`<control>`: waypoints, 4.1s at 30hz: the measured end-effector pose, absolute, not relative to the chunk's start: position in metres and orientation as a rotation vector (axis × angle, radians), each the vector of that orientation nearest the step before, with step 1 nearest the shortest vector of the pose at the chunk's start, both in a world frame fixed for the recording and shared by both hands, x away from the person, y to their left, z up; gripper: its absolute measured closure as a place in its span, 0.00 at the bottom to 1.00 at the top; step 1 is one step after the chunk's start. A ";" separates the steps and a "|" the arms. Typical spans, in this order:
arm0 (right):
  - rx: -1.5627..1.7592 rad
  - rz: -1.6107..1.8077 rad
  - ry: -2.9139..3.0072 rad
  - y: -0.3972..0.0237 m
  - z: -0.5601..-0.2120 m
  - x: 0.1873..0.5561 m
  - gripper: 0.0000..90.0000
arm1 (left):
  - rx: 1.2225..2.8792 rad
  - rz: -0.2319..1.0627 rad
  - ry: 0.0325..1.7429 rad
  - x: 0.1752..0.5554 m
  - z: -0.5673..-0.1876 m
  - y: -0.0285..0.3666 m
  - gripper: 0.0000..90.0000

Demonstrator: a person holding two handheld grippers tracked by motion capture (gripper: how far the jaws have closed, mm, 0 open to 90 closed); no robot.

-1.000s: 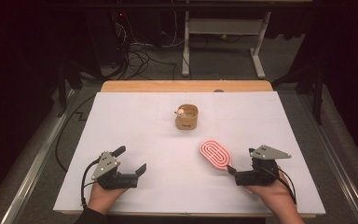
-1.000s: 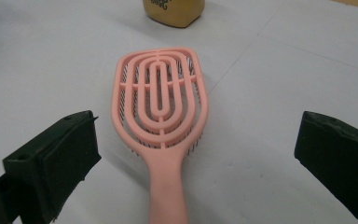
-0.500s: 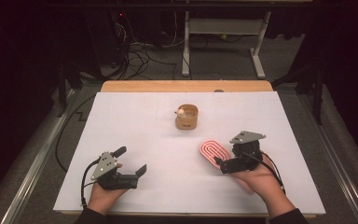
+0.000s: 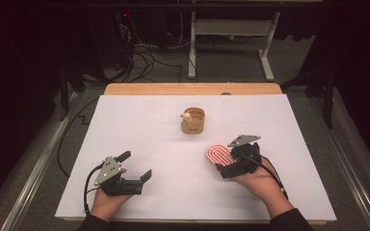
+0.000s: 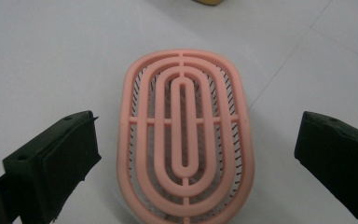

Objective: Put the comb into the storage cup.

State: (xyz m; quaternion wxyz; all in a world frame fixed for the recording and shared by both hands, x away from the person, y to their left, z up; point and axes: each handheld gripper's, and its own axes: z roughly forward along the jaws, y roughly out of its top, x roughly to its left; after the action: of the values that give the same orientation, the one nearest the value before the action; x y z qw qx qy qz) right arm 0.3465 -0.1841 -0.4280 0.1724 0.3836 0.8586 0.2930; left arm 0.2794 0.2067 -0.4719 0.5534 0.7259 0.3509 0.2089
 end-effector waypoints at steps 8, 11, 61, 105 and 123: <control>1.083 0.753 2.494 -0.174 -0.439 0.351 0.00 | 1.707 0.493 0.833 0.279 -0.472 0.207 0.00; 1.083 0.745 2.502 -0.173 -0.441 0.353 0.01 | 1.706 0.493 0.833 0.279 -0.472 0.207 0.00; 1.022 0.698 2.501 -0.166 -0.435 0.353 0.23 | 1.686 0.494 0.841 0.278 -0.472 0.209 0.00; 1.014 0.981 2.189 -0.194 -0.417 0.336 0.22 | 1.706 0.468 0.837 0.279 -0.473 0.206 0.00; 1.017 1.271 1.910 -0.196 -0.403 0.331 0.22 | 1.711 0.459 0.841 0.280 -0.473 0.207 0.00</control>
State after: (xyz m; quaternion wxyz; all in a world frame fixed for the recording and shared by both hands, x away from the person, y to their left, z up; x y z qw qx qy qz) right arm 0.3311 -0.1956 -0.4027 0.3108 0.3853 0.7234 0.4814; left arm 0.2795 0.2068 -0.4732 0.5567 0.7249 0.3562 0.1945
